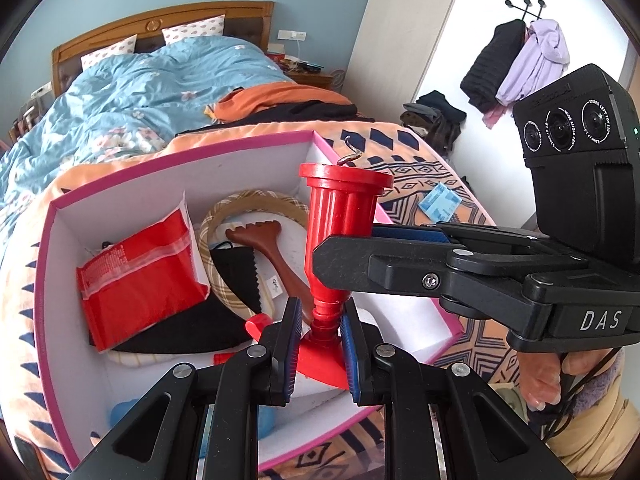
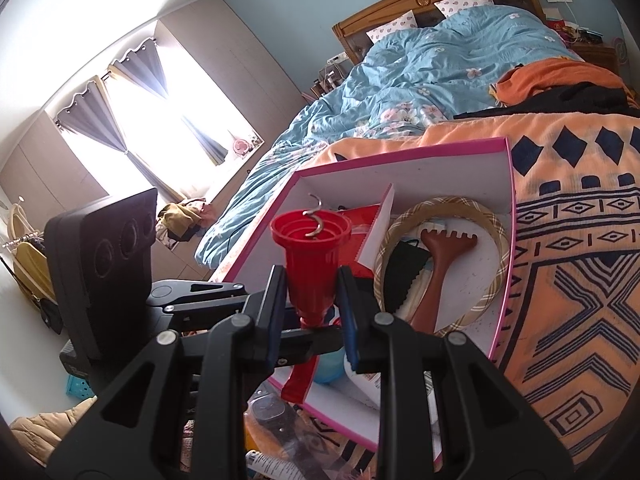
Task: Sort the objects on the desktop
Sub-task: 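Lower the red object into the pink box and open both tools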
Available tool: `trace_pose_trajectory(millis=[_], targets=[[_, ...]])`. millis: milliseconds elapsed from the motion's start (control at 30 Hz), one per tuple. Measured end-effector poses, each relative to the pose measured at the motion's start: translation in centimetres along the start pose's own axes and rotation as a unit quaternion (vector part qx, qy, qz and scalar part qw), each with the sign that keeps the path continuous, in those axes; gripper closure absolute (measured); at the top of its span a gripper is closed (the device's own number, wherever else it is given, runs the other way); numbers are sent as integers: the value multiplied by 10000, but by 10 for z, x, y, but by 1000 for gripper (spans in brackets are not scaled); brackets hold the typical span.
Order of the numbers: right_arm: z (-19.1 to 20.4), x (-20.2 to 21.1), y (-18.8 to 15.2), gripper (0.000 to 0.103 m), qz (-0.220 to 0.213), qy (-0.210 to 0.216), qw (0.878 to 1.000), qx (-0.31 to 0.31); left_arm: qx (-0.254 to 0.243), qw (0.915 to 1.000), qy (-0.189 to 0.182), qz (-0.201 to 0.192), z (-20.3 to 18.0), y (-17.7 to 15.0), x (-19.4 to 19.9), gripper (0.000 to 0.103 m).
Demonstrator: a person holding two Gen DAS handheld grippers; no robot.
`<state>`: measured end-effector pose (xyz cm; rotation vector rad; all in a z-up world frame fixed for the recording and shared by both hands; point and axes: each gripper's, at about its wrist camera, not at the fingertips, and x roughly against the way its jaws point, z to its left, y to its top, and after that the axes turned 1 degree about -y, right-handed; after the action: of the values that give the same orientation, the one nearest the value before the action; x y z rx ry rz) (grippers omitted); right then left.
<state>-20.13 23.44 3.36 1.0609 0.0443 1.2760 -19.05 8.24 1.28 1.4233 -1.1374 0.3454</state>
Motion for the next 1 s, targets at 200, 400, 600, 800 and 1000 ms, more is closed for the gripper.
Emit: trace_pose_trajectory(millis=[200, 400, 600, 800, 1000], targets=[[-6, -7, 2, 75, 75, -50, 10000, -30, 62, 9999, 35, 93, 4, 2, -8, 84], [-11, -12, 5, 75, 120, -116, 9998, -48, 131, 9997, 71, 174, 7, 6, -15, 84], [-15, -19, 6, 75, 202, -196, 9996, -59, 215, 9993, 109, 289, 12, 9, -24, 84], [-20, -24, 10, 75, 271, -260, 9993, -61, 260, 9990, 133, 352, 15, 12, -31, 84], [-24, -31, 12, 75, 390, -336, 9986, -79, 343, 9981, 200, 475, 19, 14, -41, 84]])
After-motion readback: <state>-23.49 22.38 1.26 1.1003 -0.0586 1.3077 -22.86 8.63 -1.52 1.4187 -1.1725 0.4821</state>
